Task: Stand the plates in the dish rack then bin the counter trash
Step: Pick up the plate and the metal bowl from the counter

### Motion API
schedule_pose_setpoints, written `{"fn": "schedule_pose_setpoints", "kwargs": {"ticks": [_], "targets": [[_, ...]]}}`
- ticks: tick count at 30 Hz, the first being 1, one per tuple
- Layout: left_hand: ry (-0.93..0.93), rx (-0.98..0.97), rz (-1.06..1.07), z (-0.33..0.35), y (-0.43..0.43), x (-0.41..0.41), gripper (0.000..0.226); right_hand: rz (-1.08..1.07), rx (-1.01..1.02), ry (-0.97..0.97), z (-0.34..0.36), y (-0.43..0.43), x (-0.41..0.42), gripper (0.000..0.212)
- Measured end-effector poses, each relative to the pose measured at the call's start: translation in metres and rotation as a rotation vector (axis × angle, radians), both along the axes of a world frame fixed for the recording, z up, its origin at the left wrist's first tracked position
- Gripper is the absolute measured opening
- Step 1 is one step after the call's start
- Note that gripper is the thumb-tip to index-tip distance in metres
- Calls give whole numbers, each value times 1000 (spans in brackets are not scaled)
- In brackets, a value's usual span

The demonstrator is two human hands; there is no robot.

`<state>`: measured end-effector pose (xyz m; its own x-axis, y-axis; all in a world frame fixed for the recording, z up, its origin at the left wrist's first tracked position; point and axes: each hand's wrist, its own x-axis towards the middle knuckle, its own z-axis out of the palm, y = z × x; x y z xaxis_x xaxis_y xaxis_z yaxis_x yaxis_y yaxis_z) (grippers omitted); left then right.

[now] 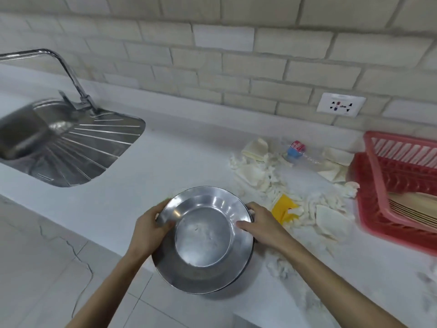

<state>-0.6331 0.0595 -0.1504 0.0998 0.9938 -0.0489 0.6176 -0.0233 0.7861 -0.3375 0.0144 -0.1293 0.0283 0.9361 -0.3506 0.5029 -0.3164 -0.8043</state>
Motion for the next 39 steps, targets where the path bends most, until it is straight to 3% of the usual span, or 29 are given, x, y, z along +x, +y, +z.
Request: {"fn": "schedule_pose_setpoints", "kwargs": {"ticks": [4,11,19,26,29,32,39], "targets": [[51,23,2,-6,9,-14,52,27,17,-84,-11,13,-18,41],[203,69,-41,-19,31,-24,47,83,43,-263,-30,31,-34,24],[429,38,-60,-26,40,-25,50,193,43,-469,-36,37,-37,27],[400,56,-22,-34,38,-23,53,171,68,-469,-35,23,-41,33],[422,162,-35,-29,27,-9,59,157,101,-438,-25,15,-33,36],[282,246,-140,-15,12,22,56,128,192,-389,-10,1,-19,38],[-6,225,-386,13,-21,125,28,-17,312,-291,13,-44,32,21]]}}
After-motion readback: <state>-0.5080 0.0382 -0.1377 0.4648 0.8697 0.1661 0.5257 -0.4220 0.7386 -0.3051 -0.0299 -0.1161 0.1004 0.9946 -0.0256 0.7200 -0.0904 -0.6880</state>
